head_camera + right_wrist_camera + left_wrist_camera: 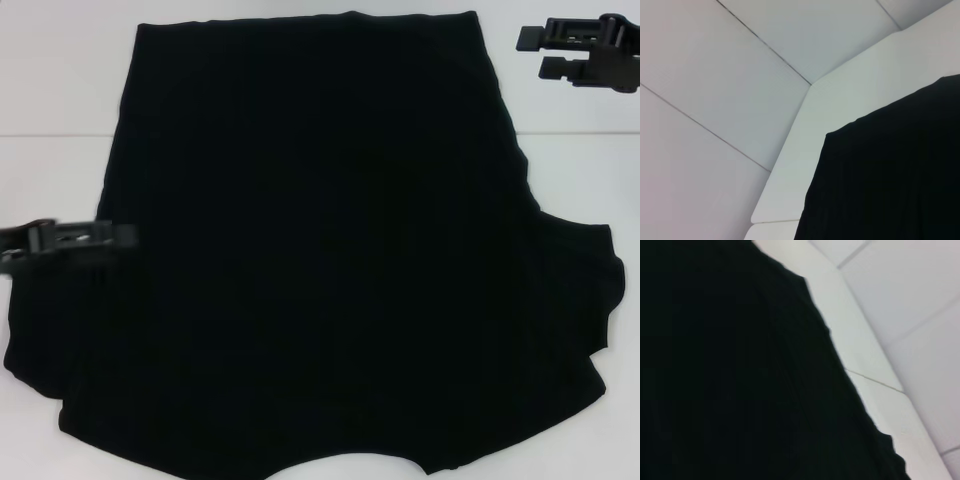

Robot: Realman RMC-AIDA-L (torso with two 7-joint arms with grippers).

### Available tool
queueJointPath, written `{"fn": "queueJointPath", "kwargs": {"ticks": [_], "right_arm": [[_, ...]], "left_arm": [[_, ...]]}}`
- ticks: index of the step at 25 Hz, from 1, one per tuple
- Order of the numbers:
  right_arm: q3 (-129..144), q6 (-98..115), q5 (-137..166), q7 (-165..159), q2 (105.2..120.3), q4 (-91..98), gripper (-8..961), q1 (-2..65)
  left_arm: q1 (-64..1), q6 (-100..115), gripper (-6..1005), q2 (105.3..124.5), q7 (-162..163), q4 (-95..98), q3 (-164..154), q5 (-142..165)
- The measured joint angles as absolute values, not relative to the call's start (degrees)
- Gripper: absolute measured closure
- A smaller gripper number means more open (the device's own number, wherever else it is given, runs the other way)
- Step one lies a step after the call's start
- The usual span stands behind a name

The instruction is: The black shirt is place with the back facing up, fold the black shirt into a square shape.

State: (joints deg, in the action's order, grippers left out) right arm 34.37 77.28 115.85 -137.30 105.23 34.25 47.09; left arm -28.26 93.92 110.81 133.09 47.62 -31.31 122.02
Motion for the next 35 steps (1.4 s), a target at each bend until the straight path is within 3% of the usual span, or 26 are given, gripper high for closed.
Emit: {"fn": "queueJointPath", "kwargs": {"ticks": [6, 13, 24, 35], "right_arm": [[34.7, 76.9, 115.9, -137.3, 105.43, 34.2, 205, 47.5], [34.8, 76.8, 115.9, -136.8, 105.62, 34.1, 206, 47.1], [34.8, 77.1, 115.9, -136.8, 105.73, 34.1, 206, 46.8], [34.8, 77.5, 115.9, -136.8, 105.82, 34.1, 206, 46.8]], "left_arm": [[-25.1, 96.1, 277, 109.33, 134.0, 47.6, -28.5, 125.7], [-23.0, 90.6, 339, 109.24, 134.1, 46.2, -25.0, 130.1], [-22.9, 84.3, 531, 109.65, 134.8, 44.9, -24.4, 135.0], [-22.6, 80.0, 560, 109.93, 134.9, 43.9, -24.4, 136.6]]}}
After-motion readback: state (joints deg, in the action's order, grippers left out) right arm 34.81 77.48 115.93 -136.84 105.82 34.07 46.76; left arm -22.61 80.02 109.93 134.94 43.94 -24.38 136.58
